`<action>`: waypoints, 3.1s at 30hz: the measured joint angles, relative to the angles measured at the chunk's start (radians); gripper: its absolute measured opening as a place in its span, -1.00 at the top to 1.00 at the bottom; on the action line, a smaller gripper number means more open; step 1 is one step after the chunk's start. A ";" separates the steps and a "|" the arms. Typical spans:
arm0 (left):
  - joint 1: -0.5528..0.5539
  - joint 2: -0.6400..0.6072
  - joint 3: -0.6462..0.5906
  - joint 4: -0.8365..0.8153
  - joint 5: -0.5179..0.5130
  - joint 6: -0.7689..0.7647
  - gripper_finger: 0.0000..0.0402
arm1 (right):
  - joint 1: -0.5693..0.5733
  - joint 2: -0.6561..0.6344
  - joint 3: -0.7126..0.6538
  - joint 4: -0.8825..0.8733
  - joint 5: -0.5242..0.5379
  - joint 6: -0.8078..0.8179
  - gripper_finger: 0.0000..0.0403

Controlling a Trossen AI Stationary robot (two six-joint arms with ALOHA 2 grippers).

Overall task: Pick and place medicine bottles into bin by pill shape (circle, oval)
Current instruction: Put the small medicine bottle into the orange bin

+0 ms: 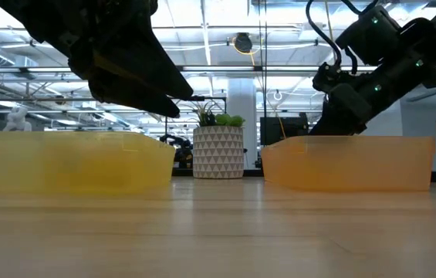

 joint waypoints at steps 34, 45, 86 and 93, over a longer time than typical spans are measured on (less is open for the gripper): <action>-0.006 0.000 0.000 -0.009 0.004 0.008 -0.40 | 0.581 -0.027 0.437 -0.568 0.054 0.223 -0.11; -0.014 0.009 0.000 -0.001 0.004 0.036 -0.40 | 0.749 0.192 0.672 -0.682 0.029 0.294 -0.11; -0.027 0.139 0.000 0.271 0.092 0.305 -0.40 | 0.824 0.489 0.739 -0.578 -0.025 0.341 -0.04; -0.027 0.139 0.000 0.271 0.090 0.305 -0.40 | 0.823 0.488 0.739 -0.582 -0.024 0.337 0.17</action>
